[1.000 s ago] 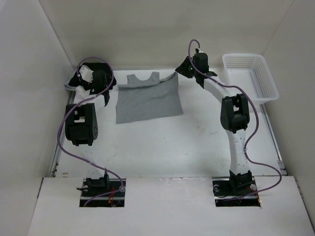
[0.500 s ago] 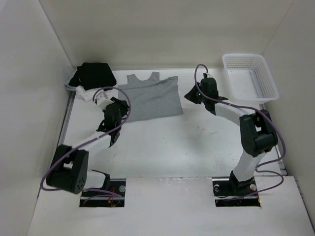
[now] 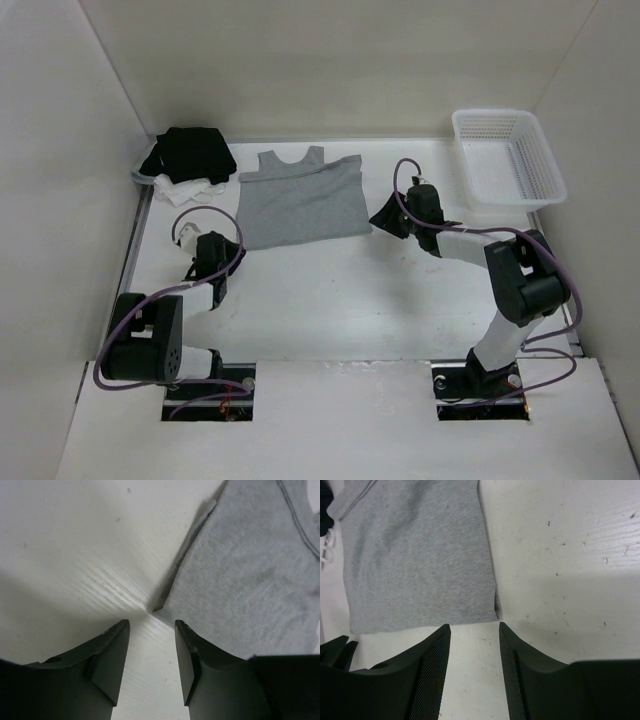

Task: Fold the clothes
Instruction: Fold the tank top

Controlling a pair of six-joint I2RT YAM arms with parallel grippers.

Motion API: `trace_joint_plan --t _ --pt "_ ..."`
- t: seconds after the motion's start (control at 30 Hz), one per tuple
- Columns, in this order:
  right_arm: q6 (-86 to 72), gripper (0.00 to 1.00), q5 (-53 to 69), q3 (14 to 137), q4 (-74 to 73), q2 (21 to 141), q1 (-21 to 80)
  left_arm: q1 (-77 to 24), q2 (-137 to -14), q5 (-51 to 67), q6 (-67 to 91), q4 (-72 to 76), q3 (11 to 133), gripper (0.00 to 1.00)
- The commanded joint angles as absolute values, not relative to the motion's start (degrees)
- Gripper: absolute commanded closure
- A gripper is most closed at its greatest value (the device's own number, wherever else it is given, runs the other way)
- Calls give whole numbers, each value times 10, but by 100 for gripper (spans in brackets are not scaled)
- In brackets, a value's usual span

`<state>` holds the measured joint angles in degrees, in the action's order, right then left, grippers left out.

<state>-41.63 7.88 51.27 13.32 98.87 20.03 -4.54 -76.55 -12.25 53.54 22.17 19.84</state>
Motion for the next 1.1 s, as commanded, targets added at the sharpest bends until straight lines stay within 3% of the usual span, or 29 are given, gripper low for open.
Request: trace_joint_plan --t 0.0,0.47,0.7,1.07 --pt "-428 51 89 514 185 1002 196 -43 -794 -83 559 255 214 59" --pt "-436 51 83 517 182 1017 200 -24 -837 -95 577 268 228 88" --pt "-443 51 86 524 162 1038 201 -24 -815 -100 570 284 219 94" --pt "-457 60 90 548 149 1066 202 -21 -791 -102 570 308 207 98"
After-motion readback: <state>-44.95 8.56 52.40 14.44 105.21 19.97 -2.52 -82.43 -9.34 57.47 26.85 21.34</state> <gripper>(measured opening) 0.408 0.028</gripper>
